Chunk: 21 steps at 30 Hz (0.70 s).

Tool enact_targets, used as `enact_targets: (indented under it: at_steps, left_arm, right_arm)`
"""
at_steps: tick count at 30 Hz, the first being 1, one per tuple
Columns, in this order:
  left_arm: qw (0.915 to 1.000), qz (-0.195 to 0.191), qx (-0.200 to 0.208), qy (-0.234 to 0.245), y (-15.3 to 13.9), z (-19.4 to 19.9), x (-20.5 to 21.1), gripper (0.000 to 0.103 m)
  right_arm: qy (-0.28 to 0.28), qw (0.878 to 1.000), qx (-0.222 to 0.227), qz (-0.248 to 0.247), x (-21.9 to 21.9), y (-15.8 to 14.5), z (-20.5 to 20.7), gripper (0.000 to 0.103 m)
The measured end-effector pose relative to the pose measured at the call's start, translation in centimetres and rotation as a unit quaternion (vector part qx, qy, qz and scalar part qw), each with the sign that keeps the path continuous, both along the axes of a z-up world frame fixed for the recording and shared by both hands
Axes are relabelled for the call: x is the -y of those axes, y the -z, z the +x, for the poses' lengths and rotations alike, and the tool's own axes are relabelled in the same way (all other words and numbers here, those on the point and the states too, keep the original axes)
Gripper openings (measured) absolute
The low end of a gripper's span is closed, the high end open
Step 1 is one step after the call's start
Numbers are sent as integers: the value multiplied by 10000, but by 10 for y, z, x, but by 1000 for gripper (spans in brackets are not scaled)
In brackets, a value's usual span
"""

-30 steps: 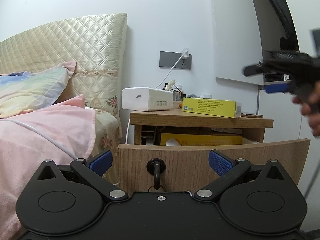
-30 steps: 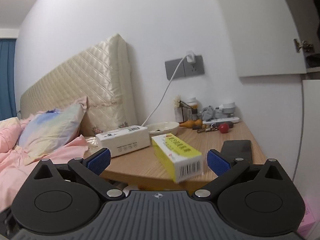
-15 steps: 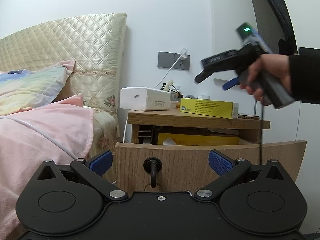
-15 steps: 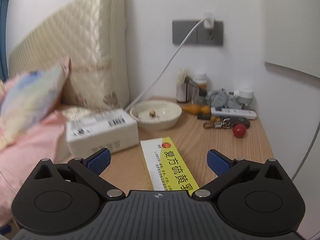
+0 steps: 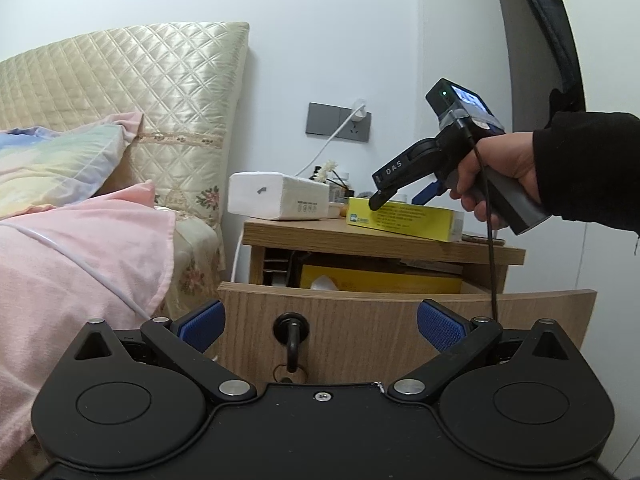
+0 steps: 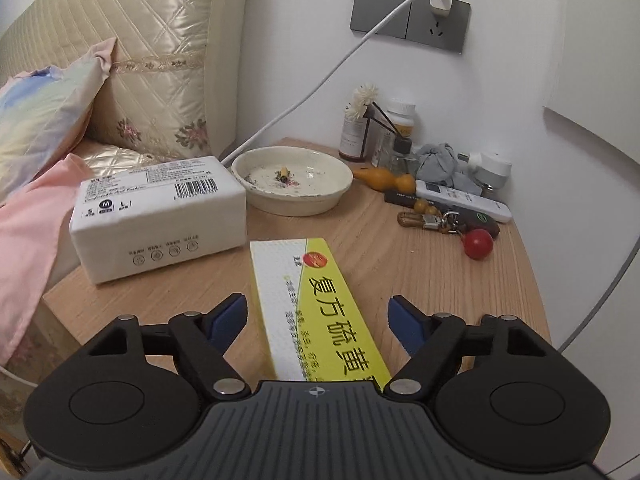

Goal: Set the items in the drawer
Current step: 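Close the right tool fingers on the yellow medicine box, then carry the yellow box with the right tool and lower it into the drawer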

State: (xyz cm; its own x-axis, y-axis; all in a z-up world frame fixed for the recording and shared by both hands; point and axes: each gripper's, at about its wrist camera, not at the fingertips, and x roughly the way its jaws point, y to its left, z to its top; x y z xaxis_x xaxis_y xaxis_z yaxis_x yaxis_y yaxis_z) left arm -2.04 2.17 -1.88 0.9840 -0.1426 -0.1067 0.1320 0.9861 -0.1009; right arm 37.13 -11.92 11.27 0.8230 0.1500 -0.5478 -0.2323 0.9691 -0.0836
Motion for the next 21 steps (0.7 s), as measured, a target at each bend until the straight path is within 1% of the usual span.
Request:
enact_targets:
  at_steps: [2, 3, 11, 21]
  left_arm:
    - [10000, 0, 41, 33, -1, -1, 0, 102]
    - [10000, -8, 57, 47, -1, -2, 1, 102]
    - [9999, -34, 105, 62, -3, -4, 0, 102]
    - [9998, -80, 155, 74, -5, -5, -1, 102]
  right_arm:
    - [-9, 10000, -33, -15, 1, 0, -2, 67]
    - [-6, 10000, -45, -23, 1, 1, -3, 64]
    - [37, 9999, 31, -95, -1, -7, -14, 60]
    - [-2, 9990, 307, -315, -7, -36, -50, 58]
